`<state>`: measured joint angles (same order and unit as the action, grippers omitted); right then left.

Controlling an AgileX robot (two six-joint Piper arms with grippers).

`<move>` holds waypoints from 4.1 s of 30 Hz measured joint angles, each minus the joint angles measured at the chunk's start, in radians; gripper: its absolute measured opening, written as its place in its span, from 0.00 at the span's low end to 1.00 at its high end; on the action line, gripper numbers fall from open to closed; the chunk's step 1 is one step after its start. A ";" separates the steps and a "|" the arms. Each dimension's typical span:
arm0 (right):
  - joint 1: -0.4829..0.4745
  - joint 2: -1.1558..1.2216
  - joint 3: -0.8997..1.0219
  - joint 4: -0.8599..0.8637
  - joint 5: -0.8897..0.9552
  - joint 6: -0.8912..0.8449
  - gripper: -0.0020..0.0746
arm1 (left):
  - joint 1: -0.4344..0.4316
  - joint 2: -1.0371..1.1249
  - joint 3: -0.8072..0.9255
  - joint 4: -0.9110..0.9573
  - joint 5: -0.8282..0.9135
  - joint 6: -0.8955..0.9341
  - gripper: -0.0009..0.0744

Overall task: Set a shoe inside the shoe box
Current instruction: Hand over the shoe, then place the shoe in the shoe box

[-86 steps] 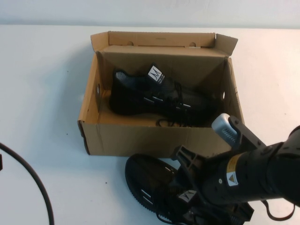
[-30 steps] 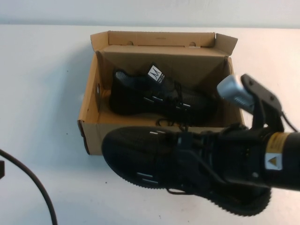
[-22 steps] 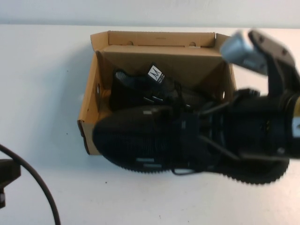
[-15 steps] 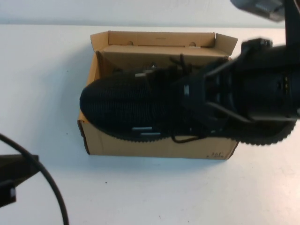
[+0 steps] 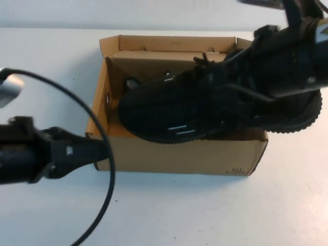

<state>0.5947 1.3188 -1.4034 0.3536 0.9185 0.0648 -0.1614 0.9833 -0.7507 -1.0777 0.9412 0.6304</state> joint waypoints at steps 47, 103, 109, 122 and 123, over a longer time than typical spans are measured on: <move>-0.249 0.112 -0.006 0.578 0.189 -0.406 0.02 | 0.000 0.377 -0.022 -0.591 0.193 0.357 0.48; -0.263 0.249 -0.051 0.621 0.286 -0.488 0.18 | 0.003 0.385 -0.107 -0.561 0.182 0.439 0.59; -0.337 0.251 -0.051 0.644 0.268 -0.488 0.18 | 0.003 0.385 -0.136 -0.572 0.195 0.436 0.65; -0.449 0.264 -0.051 0.658 0.282 -0.505 0.18 | 0.003 0.384 -0.161 -0.592 0.025 0.438 0.84; -0.449 0.269 -0.051 0.667 0.284 -0.508 0.18 | 0.003 0.384 -0.161 -0.592 0.016 0.445 0.84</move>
<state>0.1461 1.5881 -1.4540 1.0210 1.2022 -0.4431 -0.1588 1.3669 -0.9121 -1.6698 0.9572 1.0751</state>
